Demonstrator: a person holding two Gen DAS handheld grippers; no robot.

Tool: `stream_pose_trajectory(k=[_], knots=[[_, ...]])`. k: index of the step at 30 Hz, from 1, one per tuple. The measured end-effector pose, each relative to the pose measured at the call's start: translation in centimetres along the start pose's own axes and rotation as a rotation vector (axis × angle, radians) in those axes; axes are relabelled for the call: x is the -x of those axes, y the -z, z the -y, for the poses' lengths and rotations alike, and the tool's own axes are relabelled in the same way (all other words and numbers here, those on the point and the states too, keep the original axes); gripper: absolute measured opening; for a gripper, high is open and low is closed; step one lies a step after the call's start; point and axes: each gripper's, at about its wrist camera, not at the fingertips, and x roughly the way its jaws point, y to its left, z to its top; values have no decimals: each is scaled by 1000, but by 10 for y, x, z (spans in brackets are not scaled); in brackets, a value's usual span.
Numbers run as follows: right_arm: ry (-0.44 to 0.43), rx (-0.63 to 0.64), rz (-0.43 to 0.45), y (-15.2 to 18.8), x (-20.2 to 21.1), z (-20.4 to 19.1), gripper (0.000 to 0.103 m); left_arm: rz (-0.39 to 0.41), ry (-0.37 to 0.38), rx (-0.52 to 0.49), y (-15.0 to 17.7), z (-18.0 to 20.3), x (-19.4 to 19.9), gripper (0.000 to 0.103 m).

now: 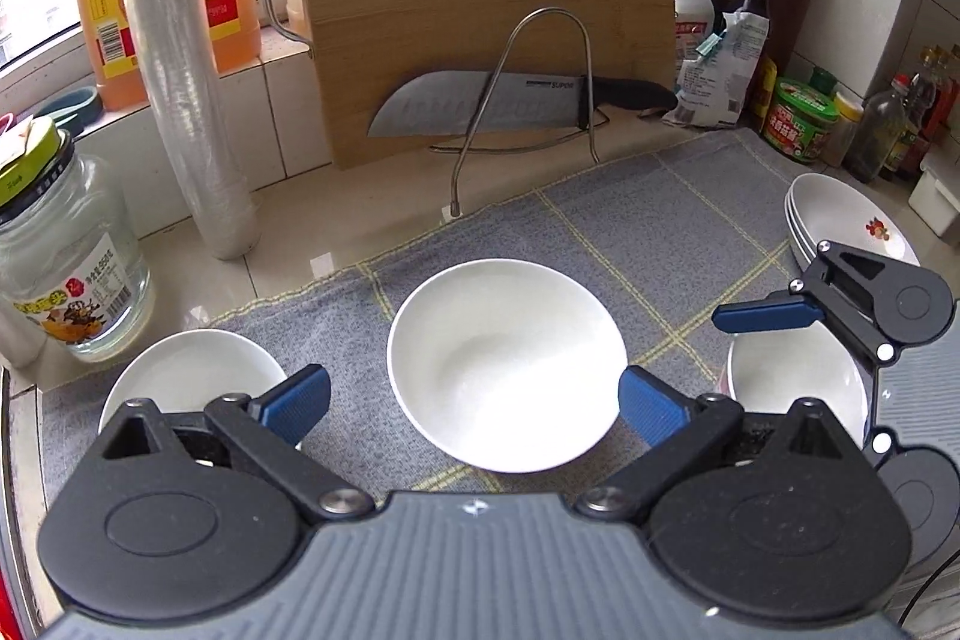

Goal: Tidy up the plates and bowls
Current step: 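Close the left tool on the white bowl rim and lift it, then carry the held bowl with the left tool over the placed white bowl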

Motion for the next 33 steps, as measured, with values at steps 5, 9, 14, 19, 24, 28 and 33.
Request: stream_pose_trajectory(k=[5, 9, 14, 19, 24, 28, 33], knots=[[3, -9, -17, -8, -11, -2, 103, -54, 33, -10, -15, -9, -27, 100], [6, -1, -30, -13, -19, -3, 103, -98, 48, -12, -22, -15, -45, 98], [21, 24, -47, -18, -26, -7, 103, -133, 55, -19, -25, -20, -56, 91], [18, 35, -52, -23, -32, -12, 103, -153, 58, -37, -27, -21, -63, 86], [8, 58, -56, -27, -35, -16, 102, -174, 72, -47, -27, -22, -68, 85], [8, 61, -74, -30, -41, -17, 95, -178, 79, -54, -29, -23, -69, 82], [-9, 48, -81, -33, -44, -13, 89, -182, 96, -53, -32, -25, -72, 77]])
